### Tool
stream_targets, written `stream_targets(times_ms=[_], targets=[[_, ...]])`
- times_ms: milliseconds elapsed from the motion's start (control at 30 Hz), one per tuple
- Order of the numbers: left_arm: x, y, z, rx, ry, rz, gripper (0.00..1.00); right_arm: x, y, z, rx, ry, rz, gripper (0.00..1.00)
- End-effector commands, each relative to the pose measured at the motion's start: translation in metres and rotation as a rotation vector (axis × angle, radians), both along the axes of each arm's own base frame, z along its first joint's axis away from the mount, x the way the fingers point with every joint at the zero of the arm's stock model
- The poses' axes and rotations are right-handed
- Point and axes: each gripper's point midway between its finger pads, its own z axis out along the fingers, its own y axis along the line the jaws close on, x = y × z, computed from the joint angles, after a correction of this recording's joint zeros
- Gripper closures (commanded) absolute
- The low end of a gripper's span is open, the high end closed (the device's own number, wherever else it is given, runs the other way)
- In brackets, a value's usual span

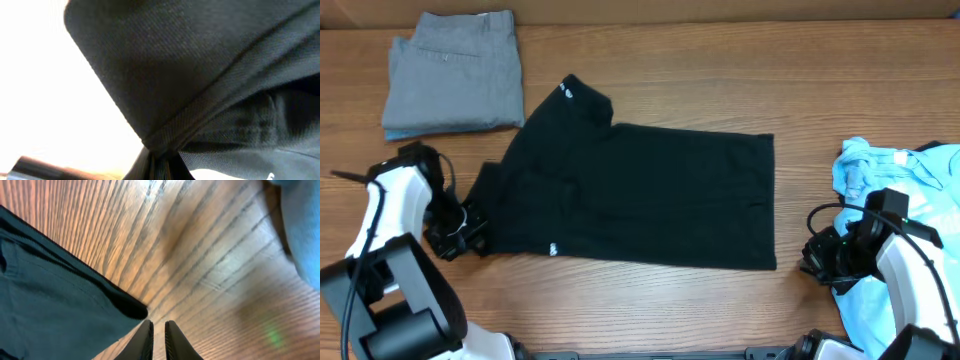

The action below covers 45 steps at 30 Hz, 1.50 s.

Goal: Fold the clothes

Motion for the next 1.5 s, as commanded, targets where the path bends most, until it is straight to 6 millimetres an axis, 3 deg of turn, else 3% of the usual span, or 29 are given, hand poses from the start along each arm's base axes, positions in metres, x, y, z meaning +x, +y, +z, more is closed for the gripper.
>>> stream_targets(times_ms=[0,67,200,367,467,667,767,900,933,1133,1300,1467], targets=[[-0.019,0.005,0.004,0.042,0.070,-0.020,0.95,0.004,0.000,0.007,-0.012,-0.051,0.010,0.85],[-0.026,0.002,0.004,0.031,0.094,-0.020,0.79,0.015,0.005,0.013,0.017,-0.131,0.044,0.78],[-0.020,0.005,0.001,0.041,0.066,-0.016,0.52,0.037,0.014,0.023,0.071,-0.276,0.131,0.64],[-0.002,0.003,0.006,0.016,0.000,-0.008,0.47,0.033,0.014,0.018,0.072,-0.246,0.131,0.44],[0.017,-0.001,0.019,-0.031,-0.074,-0.023,0.46,0.020,0.019,0.007,0.088,-0.174,0.137,0.41],[0.058,0.000,0.063,-0.069,-0.222,-0.076,0.44,0.008,0.045,-0.015,0.197,-0.144,0.142,0.51],[0.072,0.004,0.086,-0.055,-0.277,-0.092,0.44,0.006,0.052,-0.021,0.212,-0.143,0.139,0.51],[0.088,0.004,0.110,-0.059,-0.357,-0.128,0.44,0.017,0.053,-0.023,0.191,-0.196,0.171,0.51],[0.092,0.002,0.114,-0.069,-0.376,-0.133,0.44,0.021,0.051,-0.024,0.178,-0.202,0.157,0.55],[0.098,-0.005,0.117,-0.080,-0.397,-0.163,0.45,0.020,0.051,-0.025,0.174,-0.187,0.137,0.86],[0.100,-0.007,0.117,-0.079,-0.403,-0.175,0.45,0.008,0.051,-0.027,0.167,-0.132,0.141,0.96],[0.100,-0.007,0.117,-0.078,-0.403,-0.180,0.45,-0.001,0.028,-0.024,0.045,-0.026,0.073,0.96]])
